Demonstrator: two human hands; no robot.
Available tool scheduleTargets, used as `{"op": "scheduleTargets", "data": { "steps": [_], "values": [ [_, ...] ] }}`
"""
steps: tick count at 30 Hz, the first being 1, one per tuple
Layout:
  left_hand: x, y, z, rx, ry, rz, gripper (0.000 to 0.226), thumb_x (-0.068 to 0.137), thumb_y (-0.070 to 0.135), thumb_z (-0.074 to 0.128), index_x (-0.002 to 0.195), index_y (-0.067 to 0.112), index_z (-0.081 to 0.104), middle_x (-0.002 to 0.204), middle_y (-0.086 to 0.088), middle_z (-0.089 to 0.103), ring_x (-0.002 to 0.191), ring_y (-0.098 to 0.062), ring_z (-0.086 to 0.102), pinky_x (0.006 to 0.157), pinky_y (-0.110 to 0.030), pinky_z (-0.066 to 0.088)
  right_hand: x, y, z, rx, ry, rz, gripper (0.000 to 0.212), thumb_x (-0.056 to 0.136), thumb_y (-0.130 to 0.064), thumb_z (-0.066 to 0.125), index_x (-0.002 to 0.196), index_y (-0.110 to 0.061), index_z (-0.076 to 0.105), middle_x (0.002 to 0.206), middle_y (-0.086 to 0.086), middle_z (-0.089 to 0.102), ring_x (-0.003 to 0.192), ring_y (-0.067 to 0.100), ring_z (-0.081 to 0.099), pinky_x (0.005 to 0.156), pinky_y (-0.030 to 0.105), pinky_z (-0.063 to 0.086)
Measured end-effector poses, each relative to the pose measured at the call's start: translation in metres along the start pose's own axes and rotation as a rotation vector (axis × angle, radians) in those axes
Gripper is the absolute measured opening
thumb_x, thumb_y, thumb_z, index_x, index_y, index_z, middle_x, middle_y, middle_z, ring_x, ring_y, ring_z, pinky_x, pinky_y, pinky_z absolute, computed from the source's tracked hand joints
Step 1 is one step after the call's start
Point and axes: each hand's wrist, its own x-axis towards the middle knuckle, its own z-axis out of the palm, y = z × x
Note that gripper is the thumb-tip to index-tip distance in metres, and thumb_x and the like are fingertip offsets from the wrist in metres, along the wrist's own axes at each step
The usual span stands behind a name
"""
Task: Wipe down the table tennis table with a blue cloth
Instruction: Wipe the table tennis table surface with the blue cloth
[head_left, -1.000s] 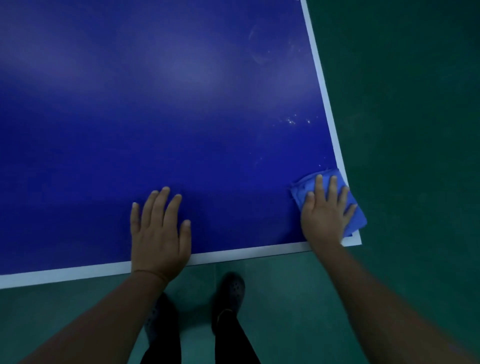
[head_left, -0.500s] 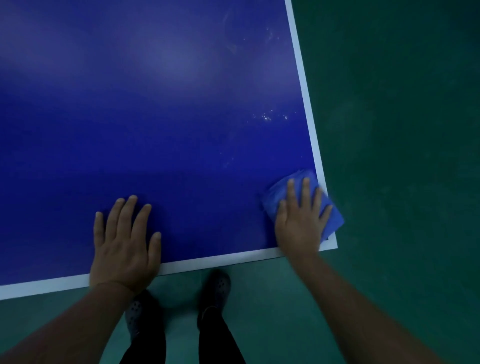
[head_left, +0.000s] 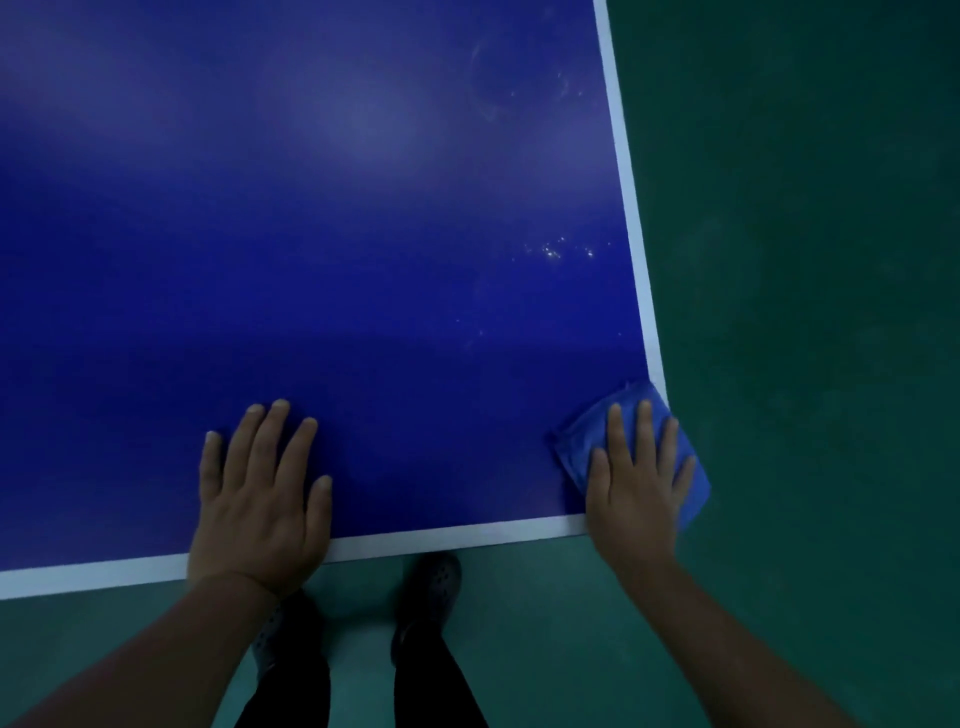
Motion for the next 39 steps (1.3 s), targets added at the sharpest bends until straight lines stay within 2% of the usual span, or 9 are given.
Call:
{"op": "scheduleTargets", "data": {
  "steps": [6, 14, 16, 23, 25, 29, 31, 36, 39],
  "values": [
    [0.000, -0.001, 0.004, -0.003, 0.042, -0.009, 0.062, 0.094, 0.041, 0.031, 0.141, 0.005, 0.050, 0.155, -0.016, 0.035, 0.147, -0.032, 0.023, 0.119, -0.061, 0.007, -0.030, -0.079, 0.015, -0.098, -0.020, -0.320, 0.057, 0.099, -0.045, 0.028, 0.151, -0.026, 0.041, 0.163, 0.005, 0.026, 0.149, 0.038, 0.022, 0.115, 0.067, 0.017],
    [0.000, -0.003, 0.008, -0.034, 0.139, -0.044, 0.070, 0.099, 0.051, 0.020, 0.143, 0.001, 0.041, 0.155, -0.022, 0.031, 0.145, -0.038, 0.024, 0.120, -0.058, 0.006, 0.029, -0.220, 0.022, -0.028, -0.044, -0.703, 0.055, 0.102, -0.048, 0.020, 0.156, -0.034, 0.023, 0.167, 0.000, 0.016, 0.153, 0.033, 0.007, 0.117, 0.067, 0.002],
    [0.001, -0.002, 0.008, -0.001, 0.101, -0.021, 0.067, 0.097, 0.047, 0.027, 0.143, 0.001, 0.043, 0.156, -0.021, 0.031, 0.146, -0.037, 0.024, 0.120, -0.059, 0.006, 0.075, -0.196, 0.015, -0.093, -0.038, -0.643, 0.057, 0.100, -0.047, 0.017, 0.156, -0.037, 0.021, 0.167, -0.002, 0.014, 0.153, 0.033, 0.009, 0.116, 0.067, 0.004],
    [0.001, -0.002, 0.003, 0.050, 0.001, 0.004, 0.065, 0.095, 0.043, 0.029, 0.143, 0.004, 0.047, 0.155, -0.020, 0.034, 0.146, -0.037, 0.023, 0.117, -0.063, 0.012, 0.186, -0.053, -0.024, 0.050, 0.026, 0.078, 0.054, 0.105, -0.045, 0.021, 0.158, -0.037, 0.015, 0.168, -0.006, 0.006, 0.154, 0.031, 0.001, 0.118, 0.067, 0.003],
    [0.001, -0.002, 0.003, 0.056, -0.012, -0.002, 0.065, 0.095, 0.043, 0.029, 0.143, 0.004, 0.047, 0.155, -0.020, 0.034, 0.146, -0.037, 0.022, 0.117, -0.064, 0.012, 0.157, -0.076, -0.015, 0.029, 0.059, 0.038, 0.055, 0.104, -0.046, 0.020, 0.158, -0.036, 0.018, 0.168, -0.004, 0.010, 0.153, 0.033, 0.004, 0.118, 0.067, 0.004],
    [0.002, -0.002, 0.005, 0.066, -0.015, -0.003, 0.066, 0.094, 0.043, 0.030, 0.143, 0.004, 0.047, 0.155, -0.019, 0.033, 0.147, -0.036, 0.022, 0.117, -0.063, 0.011, 0.053, -0.100, 0.012, -0.110, 0.006, -0.524, 0.055, 0.105, -0.048, 0.015, 0.157, -0.035, 0.018, 0.166, 0.000, 0.018, 0.153, 0.035, 0.010, 0.118, 0.065, 0.006],
    [0.002, -0.002, 0.005, 0.075, -0.013, -0.001, 0.066, 0.094, 0.043, 0.030, 0.143, 0.003, 0.047, 0.155, -0.020, 0.033, 0.146, -0.037, 0.022, 0.117, -0.063, 0.011, 0.079, -0.085, 0.004, -0.137, -0.041, -0.660, 0.054, 0.104, -0.047, 0.018, 0.157, -0.034, 0.023, 0.165, 0.000, 0.021, 0.152, 0.035, 0.013, 0.118, 0.065, 0.011],
    [0.000, -0.001, 0.003, 0.084, -0.017, -0.002, 0.067, 0.094, 0.043, 0.029, 0.144, 0.002, 0.046, 0.155, -0.022, 0.032, 0.146, -0.038, 0.022, 0.117, -0.063, 0.011, 0.201, -0.056, -0.030, -0.127, -0.006, -0.259, 0.054, 0.106, -0.045, 0.019, 0.159, -0.033, 0.014, 0.168, -0.003, 0.007, 0.154, 0.030, 0.003, 0.120, 0.061, 0.006],
    [0.001, -0.002, 0.004, 0.087, -0.022, 0.003, 0.067, 0.093, 0.044, 0.030, 0.143, 0.002, 0.046, 0.155, -0.022, 0.032, 0.147, -0.038, 0.022, 0.117, -0.063, 0.011, 0.153, -0.042, -0.020, -0.098, 0.030, -0.251, 0.056, 0.105, -0.046, 0.015, 0.159, -0.031, 0.018, 0.168, -0.002, 0.009, 0.154, 0.032, 0.006, 0.121, 0.060, 0.006]
  ]
}}
